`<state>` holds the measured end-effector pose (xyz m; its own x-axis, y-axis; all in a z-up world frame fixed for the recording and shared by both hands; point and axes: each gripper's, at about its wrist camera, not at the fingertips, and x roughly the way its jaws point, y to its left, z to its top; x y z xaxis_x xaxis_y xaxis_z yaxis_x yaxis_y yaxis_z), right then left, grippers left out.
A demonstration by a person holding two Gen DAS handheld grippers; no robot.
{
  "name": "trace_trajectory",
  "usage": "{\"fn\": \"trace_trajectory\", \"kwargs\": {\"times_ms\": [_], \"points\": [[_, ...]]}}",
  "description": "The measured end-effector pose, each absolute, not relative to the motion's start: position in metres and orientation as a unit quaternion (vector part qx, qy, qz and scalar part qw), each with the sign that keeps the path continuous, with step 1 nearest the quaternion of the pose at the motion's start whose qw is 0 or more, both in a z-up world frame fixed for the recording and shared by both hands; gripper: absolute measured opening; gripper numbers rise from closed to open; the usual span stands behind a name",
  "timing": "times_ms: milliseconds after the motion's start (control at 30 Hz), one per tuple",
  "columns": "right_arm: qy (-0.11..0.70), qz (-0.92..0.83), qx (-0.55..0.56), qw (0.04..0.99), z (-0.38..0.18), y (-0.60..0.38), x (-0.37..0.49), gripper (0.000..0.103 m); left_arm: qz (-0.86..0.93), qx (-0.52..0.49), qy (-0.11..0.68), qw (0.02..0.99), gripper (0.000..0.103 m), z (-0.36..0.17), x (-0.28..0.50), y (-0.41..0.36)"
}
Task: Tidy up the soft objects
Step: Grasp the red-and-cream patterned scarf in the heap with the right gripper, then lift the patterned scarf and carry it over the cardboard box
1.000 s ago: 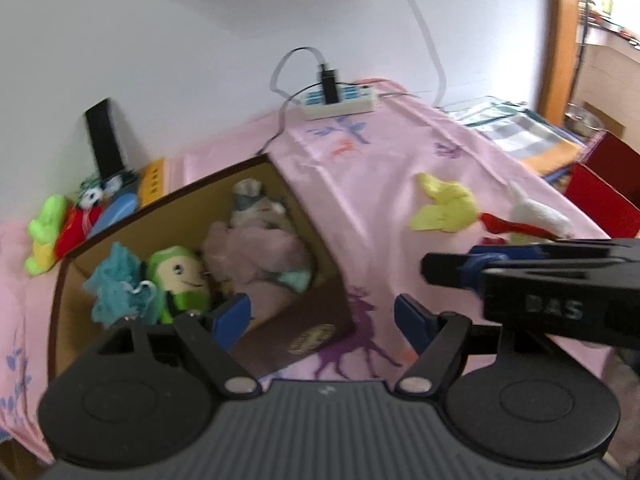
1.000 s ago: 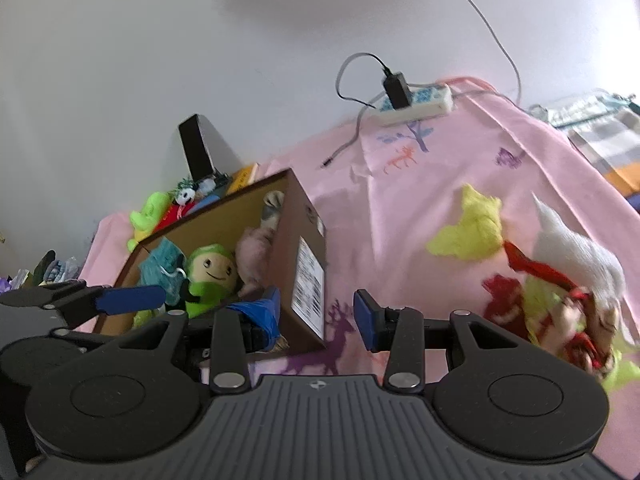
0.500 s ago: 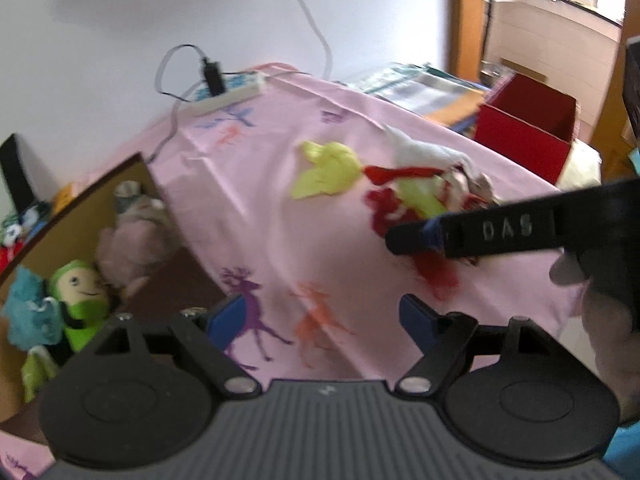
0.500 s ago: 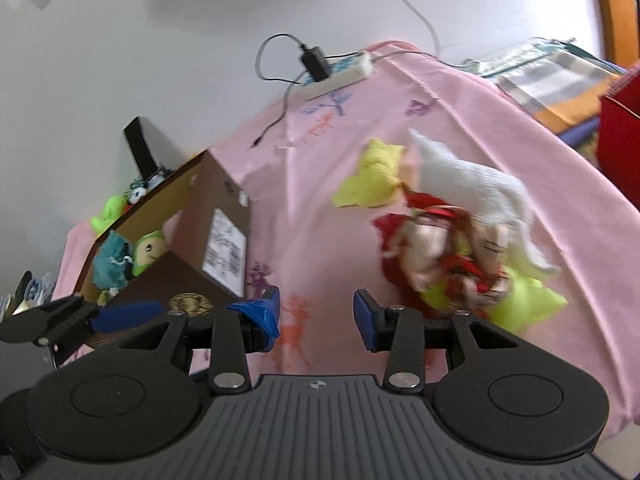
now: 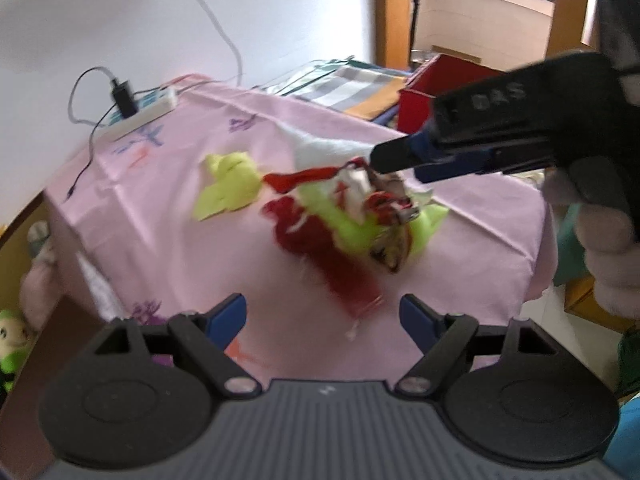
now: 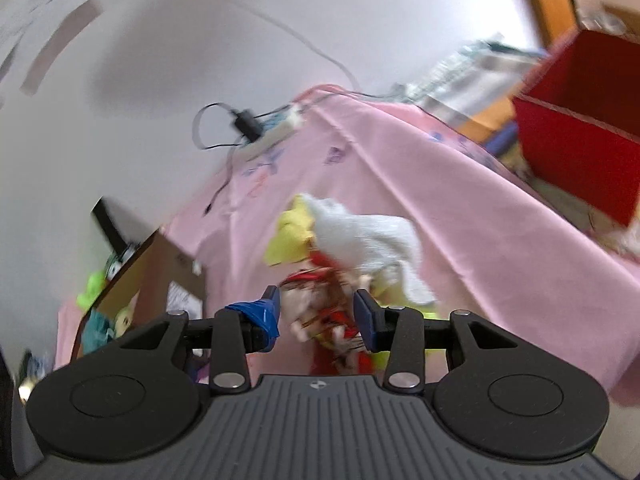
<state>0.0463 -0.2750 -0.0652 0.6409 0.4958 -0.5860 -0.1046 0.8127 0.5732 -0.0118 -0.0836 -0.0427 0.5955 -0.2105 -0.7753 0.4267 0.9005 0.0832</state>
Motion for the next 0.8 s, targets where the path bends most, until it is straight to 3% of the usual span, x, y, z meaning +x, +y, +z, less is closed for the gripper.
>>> {"fn": "trace_trajectory", "kwargs": {"times_ms": [167, 233, 300, 533, 600, 800], "points": [[0.423, 0.151, 0.28, 0.848, -0.086, -0.278, 0.061, 0.026, -0.196, 0.136, 0.394, 0.888, 0.08, -0.045, -0.001, -0.099], [0.43, 0.154, 0.287, 0.842, -0.092, -0.276, 0.063, 0.026, -0.203, 0.135, 0.383, 0.891, 0.075, -0.045, 0.004, -0.104], [0.423, 0.158, 0.28, 0.847, -0.093, -0.273, 0.063, 0.026, -0.208, 0.137, 0.378, 0.892, 0.064, -0.046, 0.01, -0.109], [0.423, 0.188, 0.271, 0.844, -0.095, -0.272, 0.068, 0.013, -0.218, 0.138, 0.396, 0.881, 0.045, -0.066, 0.032, -0.12], [0.425, 0.196, 0.277, 0.839, -0.096, -0.271, 0.069, 0.01, -0.225, 0.134, 0.398, 0.879, 0.03, -0.068, 0.033, -0.122], [0.433, 0.235, 0.287, 0.822, -0.095, -0.263, 0.07, 0.006, -0.237, 0.133, 0.392, 0.879, 0.016, -0.068, 0.035, -0.122]]}}
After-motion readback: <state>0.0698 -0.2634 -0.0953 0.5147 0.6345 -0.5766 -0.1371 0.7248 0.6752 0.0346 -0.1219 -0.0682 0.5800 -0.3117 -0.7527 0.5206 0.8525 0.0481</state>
